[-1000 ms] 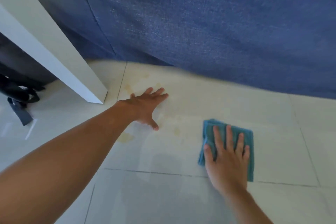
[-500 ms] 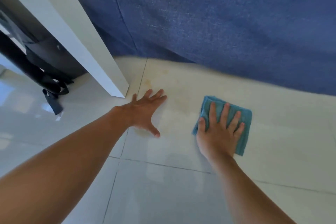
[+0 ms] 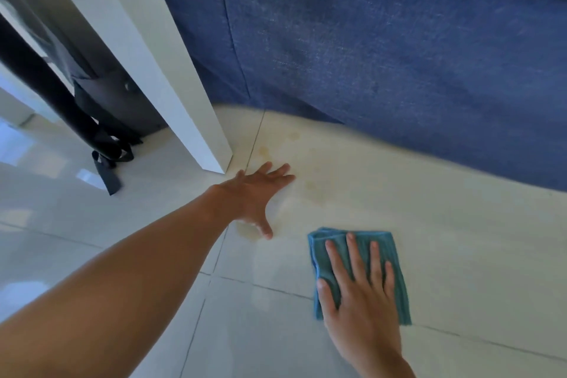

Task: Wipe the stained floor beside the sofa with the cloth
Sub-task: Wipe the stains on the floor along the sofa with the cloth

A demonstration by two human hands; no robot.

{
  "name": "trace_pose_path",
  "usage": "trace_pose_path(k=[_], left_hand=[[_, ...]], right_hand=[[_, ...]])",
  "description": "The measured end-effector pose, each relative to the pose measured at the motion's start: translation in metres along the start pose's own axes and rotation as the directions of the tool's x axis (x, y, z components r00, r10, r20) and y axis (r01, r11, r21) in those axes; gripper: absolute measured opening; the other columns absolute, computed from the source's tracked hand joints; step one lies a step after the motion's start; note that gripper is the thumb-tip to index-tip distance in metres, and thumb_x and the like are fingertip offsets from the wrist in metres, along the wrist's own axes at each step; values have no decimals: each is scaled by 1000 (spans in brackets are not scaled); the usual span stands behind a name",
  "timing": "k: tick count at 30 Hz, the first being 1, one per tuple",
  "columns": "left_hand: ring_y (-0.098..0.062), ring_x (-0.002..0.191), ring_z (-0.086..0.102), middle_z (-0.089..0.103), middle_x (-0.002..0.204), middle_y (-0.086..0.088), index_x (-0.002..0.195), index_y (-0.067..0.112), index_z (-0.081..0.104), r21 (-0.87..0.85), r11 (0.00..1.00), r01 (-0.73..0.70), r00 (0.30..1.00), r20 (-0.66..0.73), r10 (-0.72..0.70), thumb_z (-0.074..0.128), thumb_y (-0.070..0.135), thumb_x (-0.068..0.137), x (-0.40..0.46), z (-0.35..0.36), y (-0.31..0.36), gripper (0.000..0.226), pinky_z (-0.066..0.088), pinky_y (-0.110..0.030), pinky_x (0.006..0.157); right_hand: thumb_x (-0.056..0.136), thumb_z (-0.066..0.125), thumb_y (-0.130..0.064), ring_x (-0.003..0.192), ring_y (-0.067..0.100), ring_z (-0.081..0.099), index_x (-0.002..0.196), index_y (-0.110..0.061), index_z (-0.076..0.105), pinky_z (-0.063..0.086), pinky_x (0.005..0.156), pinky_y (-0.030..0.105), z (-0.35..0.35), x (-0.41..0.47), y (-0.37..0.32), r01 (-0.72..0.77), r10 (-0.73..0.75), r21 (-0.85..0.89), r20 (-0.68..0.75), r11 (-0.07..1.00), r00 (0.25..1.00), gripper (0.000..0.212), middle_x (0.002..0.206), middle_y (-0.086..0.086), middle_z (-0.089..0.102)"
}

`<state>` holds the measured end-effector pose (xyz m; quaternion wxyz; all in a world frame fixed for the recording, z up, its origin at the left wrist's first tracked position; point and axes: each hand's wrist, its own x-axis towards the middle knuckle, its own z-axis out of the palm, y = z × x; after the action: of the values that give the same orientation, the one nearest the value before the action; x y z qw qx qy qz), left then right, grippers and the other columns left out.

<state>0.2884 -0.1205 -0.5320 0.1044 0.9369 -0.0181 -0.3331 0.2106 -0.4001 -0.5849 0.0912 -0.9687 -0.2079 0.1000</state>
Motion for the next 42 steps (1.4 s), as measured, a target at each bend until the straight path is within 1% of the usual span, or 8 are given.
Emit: trace_pose_path(k=[4,9,15,20,26,31,38,42], left_hand=[[-13,150,-19,-22,162,18,156,37,-7,-16,1000,-12,1000,-14,11,90,45,62,0,2,0,135,1,-58,119],[-15,150,-19,-23,162,14,156,34,-12,77,995,-59,998,7,59,83,57,67,-2,-5,-7,132,4,-60,120],[-12,148,-23,-24,162,15,157,33,-10,41,990,-136,984,-112,140,61,83,68,-18,14,-14,124,-7,-54,121],[-11,148,-25,-24,162,10,157,30,-9,70,991,-111,981,-153,121,60,84,67,-36,18,-34,126,-10,-47,121],[-10,148,-22,-26,161,10,157,27,-11,11,995,-95,975,-201,95,66,83,61,-67,53,-49,135,-7,-40,122],[-19,148,-24,-31,159,4,155,24,-15,40,998,39,968,-248,-28,63,90,52,-76,57,-60,146,-8,-50,121],[-21,149,-19,-25,162,0,155,21,-16,-82,986,147,956,-244,-163,68,88,50,-83,69,-54,150,-4,-54,121],[-25,149,-21,-27,161,1,155,22,-17,-61,988,140,968,-203,-150,72,84,50,-78,61,-53,151,-5,-57,120]], right_hand=[[96,22,-57,153,37,-5,158,-36,14,0,121,57,-11,75,-1,-400,397,52,50,915,916,66,167,-2,-8],[93,35,-57,153,37,13,155,-36,28,12,120,58,5,-11,-32,38,-37,23,-5,999,999,66,167,-1,17],[93,15,-57,153,37,-3,158,-35,12,1,121,58,-4,61,-19,-363,363,13,3,932,932,69,169,2,-1],[97,18,-58,154,33,-1,158,-38,13,4,122,54,4,17,-32,19,-18,-33,33,999,999,64,169,-2,6],[90,14,-58,153,36,-5,158,-37,11,-2,121,55,-4,80,-28,-333,333,-1,33,943,942,71,169,0,-4],[96,17,-61,154,30,-5,157,-41,7,3,123,53,5,10,-34,103,-100,-35,75,994,992,65,168,-5,-1],[96,15,-56,153,35,-13,158,-37,2,-8,121,56,1,91,-66,-261,259,23,48,965,965,66,168,0,-13],[96,16,-58,154,31,-7,158,-38,6,-3,123,53,6,40,-67,132,-132,-1,73,991,989,66,169,-3,-4]])
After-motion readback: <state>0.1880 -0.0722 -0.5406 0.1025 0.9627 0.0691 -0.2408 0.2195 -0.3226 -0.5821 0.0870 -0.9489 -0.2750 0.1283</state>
